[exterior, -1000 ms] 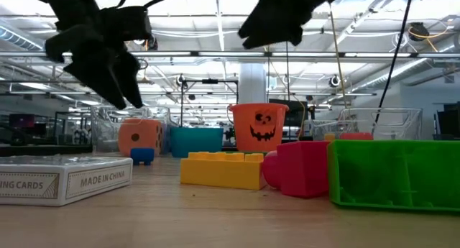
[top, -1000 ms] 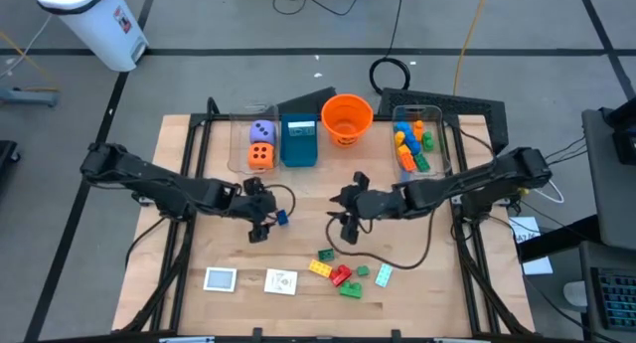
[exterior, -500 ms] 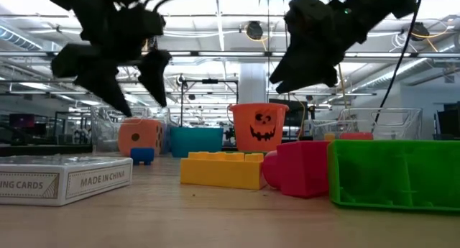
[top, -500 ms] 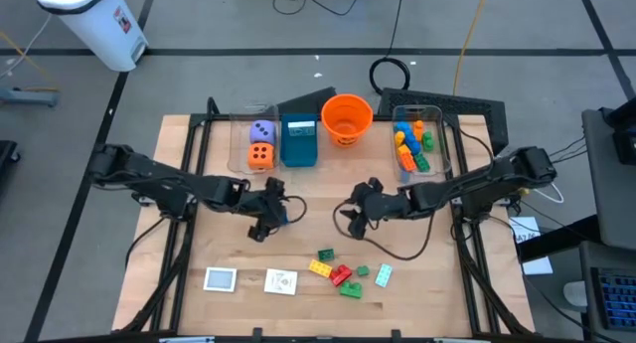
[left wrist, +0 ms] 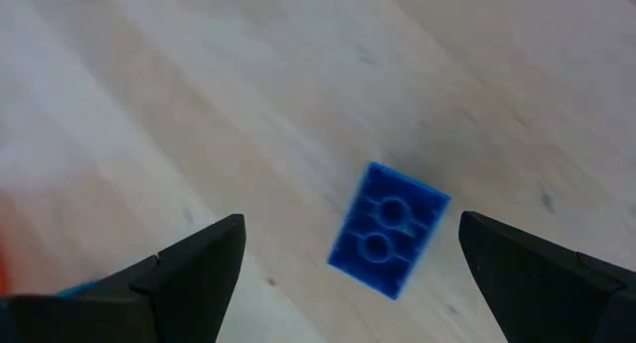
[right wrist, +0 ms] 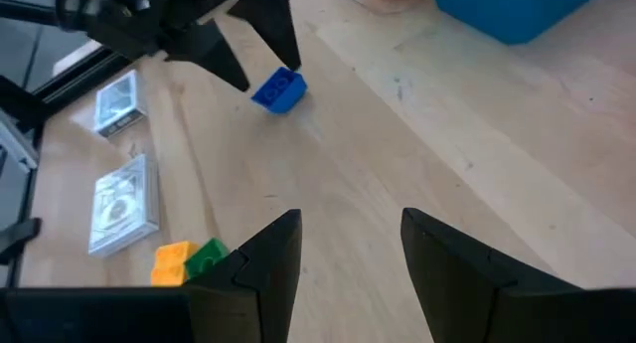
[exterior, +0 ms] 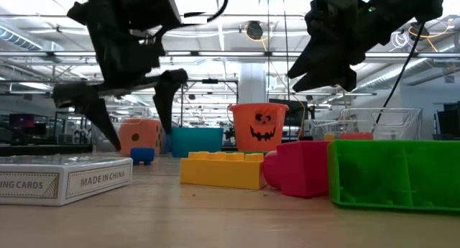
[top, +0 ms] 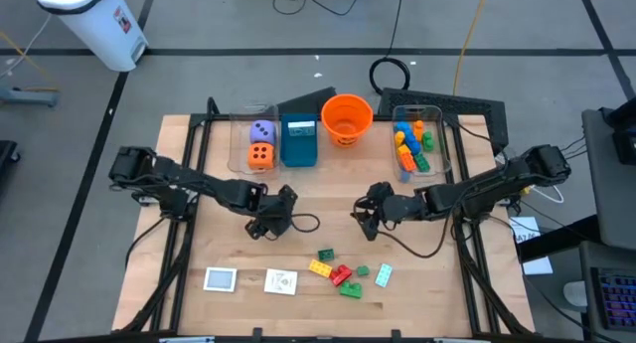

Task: Pick & Place Toys
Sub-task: Put the blue game piece into the right transparent bin

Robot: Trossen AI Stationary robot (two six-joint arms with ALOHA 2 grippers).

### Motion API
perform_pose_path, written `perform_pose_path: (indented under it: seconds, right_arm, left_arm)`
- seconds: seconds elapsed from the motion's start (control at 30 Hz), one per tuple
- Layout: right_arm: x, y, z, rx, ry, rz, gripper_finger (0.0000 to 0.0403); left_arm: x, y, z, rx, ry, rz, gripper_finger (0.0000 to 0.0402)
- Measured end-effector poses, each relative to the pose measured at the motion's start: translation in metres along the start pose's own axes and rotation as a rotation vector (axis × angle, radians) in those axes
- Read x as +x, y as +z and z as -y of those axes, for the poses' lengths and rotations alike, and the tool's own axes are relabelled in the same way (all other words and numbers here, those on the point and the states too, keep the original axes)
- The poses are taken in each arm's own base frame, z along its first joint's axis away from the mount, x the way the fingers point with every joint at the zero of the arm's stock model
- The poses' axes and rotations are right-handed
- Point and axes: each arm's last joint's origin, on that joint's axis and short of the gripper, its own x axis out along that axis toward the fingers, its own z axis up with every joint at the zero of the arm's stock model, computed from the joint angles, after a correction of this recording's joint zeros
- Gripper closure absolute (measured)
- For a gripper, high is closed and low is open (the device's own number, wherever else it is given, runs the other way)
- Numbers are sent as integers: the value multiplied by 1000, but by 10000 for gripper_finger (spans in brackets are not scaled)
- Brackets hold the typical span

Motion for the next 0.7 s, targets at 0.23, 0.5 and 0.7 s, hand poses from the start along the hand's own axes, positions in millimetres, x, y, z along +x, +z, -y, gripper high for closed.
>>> perform_pose_path:
  seconds: [0.23,0.5,0.7]
  right_arm:
    - [0,0,0,-6,-3,-2,236]
    - [0,0,0,-9,-3,-2,236]
    - [0,0,0,-10,-4,-2,236]
  left_arm:
    - [14,-5,5,84,-76,-72,23]
    - [24,-15,-2,34,-85,-100,23]
    - [23,-19,-7,4,-110,-96,33]
